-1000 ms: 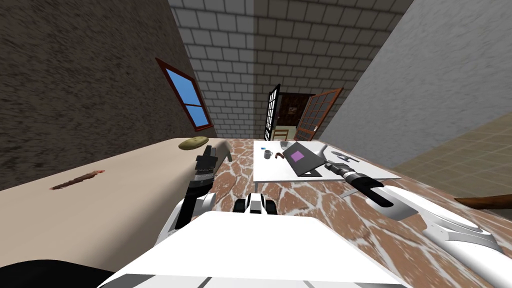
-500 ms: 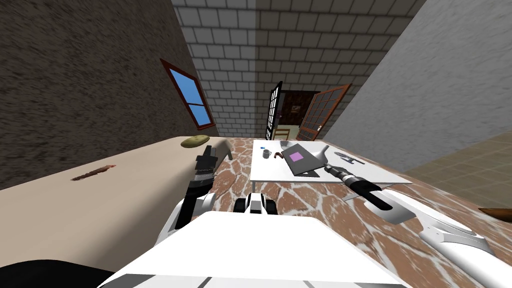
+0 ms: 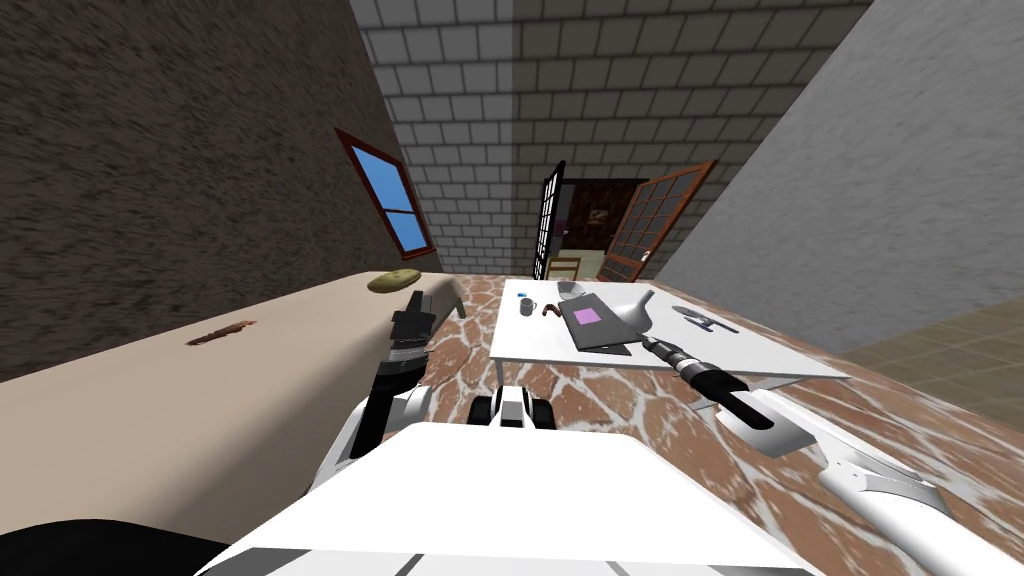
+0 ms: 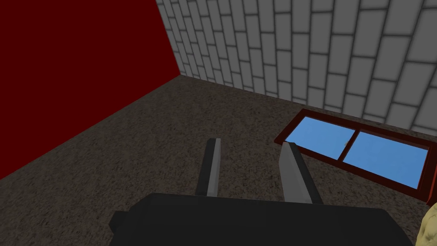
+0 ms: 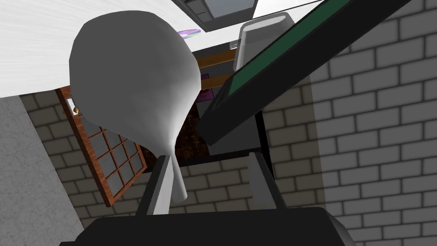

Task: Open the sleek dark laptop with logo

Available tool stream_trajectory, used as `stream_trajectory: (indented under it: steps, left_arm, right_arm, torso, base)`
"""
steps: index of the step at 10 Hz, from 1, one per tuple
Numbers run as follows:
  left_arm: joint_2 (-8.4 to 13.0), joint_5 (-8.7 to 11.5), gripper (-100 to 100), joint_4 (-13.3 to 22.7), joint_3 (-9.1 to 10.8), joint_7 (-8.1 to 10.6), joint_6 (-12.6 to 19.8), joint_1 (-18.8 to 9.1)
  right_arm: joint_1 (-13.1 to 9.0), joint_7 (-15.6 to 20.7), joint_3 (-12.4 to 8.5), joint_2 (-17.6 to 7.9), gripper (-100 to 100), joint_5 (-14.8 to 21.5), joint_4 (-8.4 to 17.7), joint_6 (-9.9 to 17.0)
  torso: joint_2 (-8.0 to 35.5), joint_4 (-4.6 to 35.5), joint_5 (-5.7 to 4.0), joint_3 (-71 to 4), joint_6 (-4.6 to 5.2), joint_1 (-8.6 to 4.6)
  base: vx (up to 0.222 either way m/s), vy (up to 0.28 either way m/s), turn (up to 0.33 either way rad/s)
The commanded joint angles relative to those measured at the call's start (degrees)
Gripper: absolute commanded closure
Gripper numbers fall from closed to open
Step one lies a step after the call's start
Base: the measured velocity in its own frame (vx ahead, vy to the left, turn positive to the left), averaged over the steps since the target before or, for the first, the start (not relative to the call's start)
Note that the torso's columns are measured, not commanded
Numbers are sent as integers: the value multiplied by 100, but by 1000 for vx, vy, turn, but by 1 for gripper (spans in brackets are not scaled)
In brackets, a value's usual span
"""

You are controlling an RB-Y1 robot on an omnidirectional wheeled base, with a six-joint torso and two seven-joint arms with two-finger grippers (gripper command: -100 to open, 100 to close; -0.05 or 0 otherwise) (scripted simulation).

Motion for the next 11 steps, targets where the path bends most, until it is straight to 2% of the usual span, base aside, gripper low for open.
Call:
stream_trajectory:
  steps: [1, 7, 8, 9, 11]
  left_arm:
    - [-1, 0, 0, 0, -1, 0, 0, 0]
    - [-1, 0, 0, 0, -1, 0, 0, -1]
    - [-1, 0, 0, 0, -1, 0, 0, -1]
    - [-1, 0, 0, 0, -1, 0, 0, -1]
    - [-1, 0, 0, 0, -1, 0, 0, -1]
  right_arm:
    - [123, -196, -56, -319, -100, -90, -177, 77]
    - [395, -593, -165, -922, -100, -283, -534, 192]
    - [379, -544, -161, -860, -100, -263, -511, 188]
    - [381, -559, -163, -871, 0, -267, -511, 186]
    - [381, -558, -163, -870, 0, -267, -511, 186]
  torso:
    - [17, 6, 8, 10, 6, 16]
    - [32, 10, -8, 20, 9, -35]
    - [30, 10, -6, 19, 9, -31]
    - [32, 10, -7, 21, 9, -31]
    - [34, 11, -6, 22, 9, -31]
  base:
    - [29, 45, -52]
    - [14, 24, -42]
    - [5, 5, -8]
    - [0, 0, 0]
    - [0, 0, 0]
